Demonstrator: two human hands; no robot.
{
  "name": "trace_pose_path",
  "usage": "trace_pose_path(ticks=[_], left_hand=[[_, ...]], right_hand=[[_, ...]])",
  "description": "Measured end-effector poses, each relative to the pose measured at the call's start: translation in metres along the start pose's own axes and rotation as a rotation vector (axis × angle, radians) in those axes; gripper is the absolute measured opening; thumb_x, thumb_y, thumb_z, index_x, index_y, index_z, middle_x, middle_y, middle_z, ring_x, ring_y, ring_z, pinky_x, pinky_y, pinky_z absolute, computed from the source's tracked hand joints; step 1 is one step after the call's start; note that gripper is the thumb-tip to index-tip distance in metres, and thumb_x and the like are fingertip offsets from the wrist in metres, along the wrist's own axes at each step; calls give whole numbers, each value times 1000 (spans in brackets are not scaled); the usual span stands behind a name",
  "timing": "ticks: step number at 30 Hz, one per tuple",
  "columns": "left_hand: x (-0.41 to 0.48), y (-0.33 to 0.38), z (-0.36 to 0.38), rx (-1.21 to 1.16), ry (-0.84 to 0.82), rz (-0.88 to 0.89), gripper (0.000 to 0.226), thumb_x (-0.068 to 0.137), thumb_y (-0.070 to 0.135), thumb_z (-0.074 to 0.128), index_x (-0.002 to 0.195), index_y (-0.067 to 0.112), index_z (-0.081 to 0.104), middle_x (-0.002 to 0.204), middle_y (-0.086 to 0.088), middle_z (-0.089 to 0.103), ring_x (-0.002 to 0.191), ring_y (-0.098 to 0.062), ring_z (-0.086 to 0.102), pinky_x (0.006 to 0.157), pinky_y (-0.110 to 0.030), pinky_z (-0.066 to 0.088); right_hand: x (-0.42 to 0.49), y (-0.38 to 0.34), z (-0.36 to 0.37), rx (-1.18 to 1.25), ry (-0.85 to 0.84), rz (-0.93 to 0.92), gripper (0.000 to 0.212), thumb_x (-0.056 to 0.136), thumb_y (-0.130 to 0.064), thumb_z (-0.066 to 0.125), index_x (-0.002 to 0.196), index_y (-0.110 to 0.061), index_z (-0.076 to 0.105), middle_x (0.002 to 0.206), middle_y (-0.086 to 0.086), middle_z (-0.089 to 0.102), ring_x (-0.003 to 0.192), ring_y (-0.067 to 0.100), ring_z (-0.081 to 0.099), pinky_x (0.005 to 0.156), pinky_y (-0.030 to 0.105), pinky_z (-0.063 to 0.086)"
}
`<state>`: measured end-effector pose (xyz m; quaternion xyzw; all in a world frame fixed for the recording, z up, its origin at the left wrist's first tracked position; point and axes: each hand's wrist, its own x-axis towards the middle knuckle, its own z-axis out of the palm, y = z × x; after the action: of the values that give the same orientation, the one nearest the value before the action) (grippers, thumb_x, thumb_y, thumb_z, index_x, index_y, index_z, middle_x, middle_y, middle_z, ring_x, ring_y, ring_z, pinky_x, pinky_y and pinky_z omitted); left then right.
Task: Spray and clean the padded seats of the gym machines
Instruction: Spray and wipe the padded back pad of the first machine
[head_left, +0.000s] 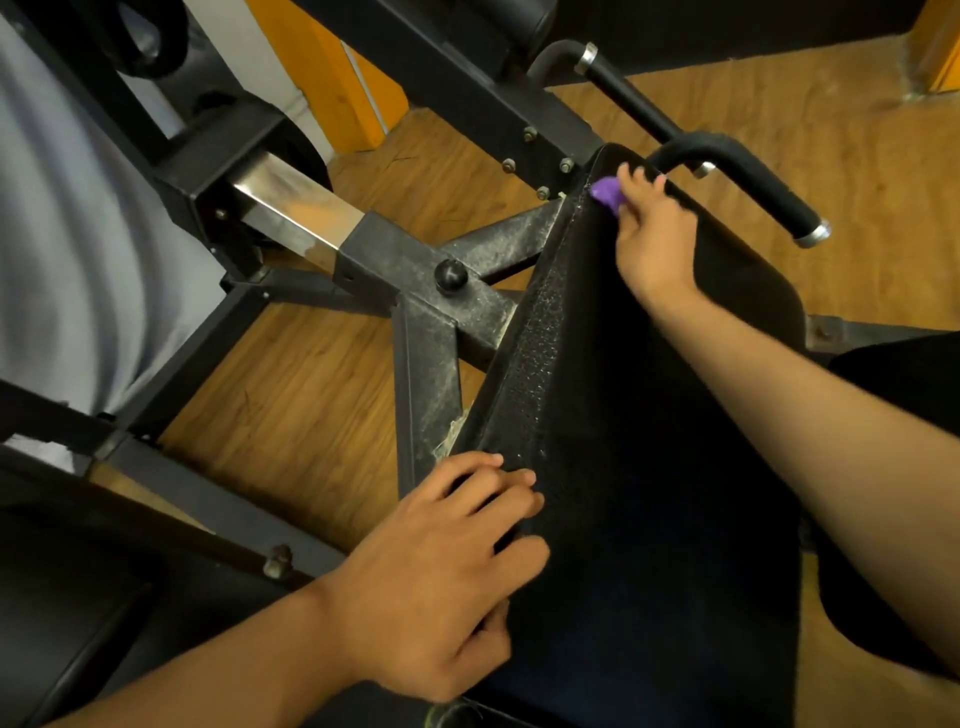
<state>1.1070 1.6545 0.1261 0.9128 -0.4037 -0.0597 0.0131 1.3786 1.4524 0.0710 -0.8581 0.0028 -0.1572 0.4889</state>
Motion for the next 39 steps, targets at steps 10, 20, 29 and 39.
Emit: trace_pose_path(ticks=[10, 20, 29, 39], left_hand=[[0, -4, 1, 14, 14, 12, 29, 77, 35, 59, 102, 20, 61, 124, -8, 60, 130, -28, 51, 115, -48, 31], [0, -3, 0, 80, -21, 27, 30, 75, 33, 57, 101, 18, 57, 125, -9, 58, 125, -34, 53, 114, -51, 31], [0, 0, -2, 78, -39, 15, 32, 74, 32, 59, 102, 17, 61, 125, -7, 59, 122, -29, 55, 117, -46, 30], [0, -3, -1, 6, 1, 11, 31, 76, 36, 59, 103, 20, 59, 123, -5, 58, 123, -25, 54, 118, -45, 29]], right_hand=[[80, -8, 7, -60, -34, -75, 28, 98, -10, 52, 117, -13, 72, 117, 7, 71, 111, 18, 65, 105, 30, 44], [-89, -20, -6, 154, -173, -454, 36, 97, 2, 54, 126, -13, 69, 139, 8, 60, 138, 21, 48, 121, 37, 30], [-164, -13, -15, 152, -232, -543, 52, 95, 7, 48, 143, -11, 52, 154, 9, 43, 149, 26, 27, 125, 41, 16], [38, -2, 6, 68, -46, -158, 44, 99, -1, 51, 138, -19, 58, 149, 2, 51, 147, 19, 34, 123, 29, 15]])
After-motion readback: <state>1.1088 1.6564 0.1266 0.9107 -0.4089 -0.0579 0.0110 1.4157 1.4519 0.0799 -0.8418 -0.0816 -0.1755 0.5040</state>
